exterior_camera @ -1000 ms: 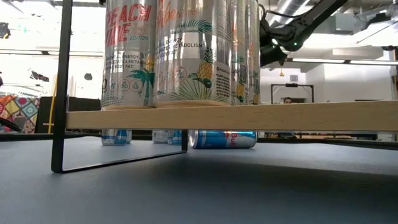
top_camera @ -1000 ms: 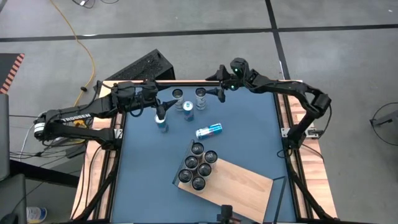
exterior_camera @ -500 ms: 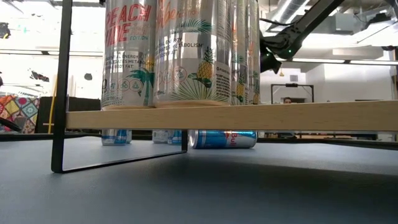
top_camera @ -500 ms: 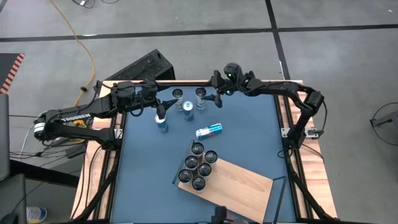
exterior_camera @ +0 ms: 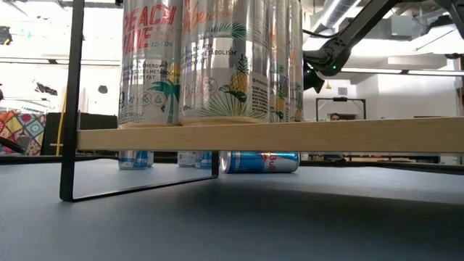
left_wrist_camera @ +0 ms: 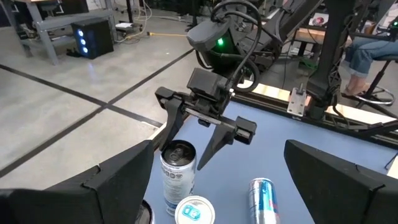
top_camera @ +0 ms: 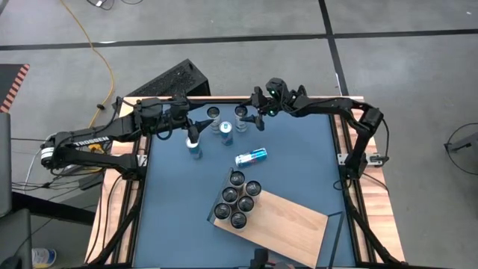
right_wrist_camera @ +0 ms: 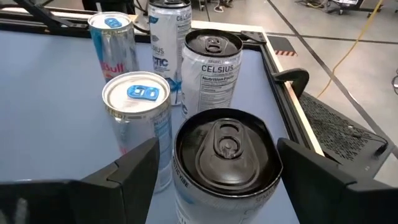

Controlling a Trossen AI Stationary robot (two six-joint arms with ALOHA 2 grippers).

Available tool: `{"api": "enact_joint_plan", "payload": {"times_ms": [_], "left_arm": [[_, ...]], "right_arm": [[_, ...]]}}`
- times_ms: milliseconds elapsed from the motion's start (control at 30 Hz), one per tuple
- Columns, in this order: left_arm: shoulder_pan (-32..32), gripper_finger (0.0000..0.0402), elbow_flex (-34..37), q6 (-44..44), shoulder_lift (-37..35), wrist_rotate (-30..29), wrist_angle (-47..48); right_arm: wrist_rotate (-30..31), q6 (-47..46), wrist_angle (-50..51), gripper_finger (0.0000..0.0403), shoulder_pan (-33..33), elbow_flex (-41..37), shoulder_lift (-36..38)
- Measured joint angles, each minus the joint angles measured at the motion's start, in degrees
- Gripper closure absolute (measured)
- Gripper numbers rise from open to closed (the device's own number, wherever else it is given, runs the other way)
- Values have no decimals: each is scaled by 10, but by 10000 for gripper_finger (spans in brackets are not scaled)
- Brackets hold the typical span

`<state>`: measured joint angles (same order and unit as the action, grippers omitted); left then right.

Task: Place canned beverage on shelf
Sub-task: Put the right white blue soda can on the shelf

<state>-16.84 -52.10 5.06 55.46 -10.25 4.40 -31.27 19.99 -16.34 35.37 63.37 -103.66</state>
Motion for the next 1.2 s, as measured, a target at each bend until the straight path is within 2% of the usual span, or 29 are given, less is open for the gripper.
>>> {"api": "enact_joint_plan", "payload": {"times_ms": [267,400,633,800,867,933,1000,1100,1200], "left_arm": [[0,54,0,1,0,0,6],[0,54,0,1,0,0,11],[0,54,0,1,0,0,12],[0,54,0,6,0,0,14],[0,54,0,6,0,0,14],[0,54,0,6,0,0,14],[0,54,0,6,0,0,14],[0,54,0,6,0,0,14],[0,54,0,6,0,0,15]], "right_arm": [[4,-4,2,98,0,0,0],[23,-4,10,114,-9,0,-7],[96,-10,8,153,-29,0,-7],[173,-71,8,197,-39,0,-6],[204,-96,8,201,-48,0,-5],[257,-110,16,201,-60,0,4],[337,-114,35,201,-77,-1,16],[442,-111,91,200,-101,-3,59],[477,-127,136,193,-117,-1,126]]}}
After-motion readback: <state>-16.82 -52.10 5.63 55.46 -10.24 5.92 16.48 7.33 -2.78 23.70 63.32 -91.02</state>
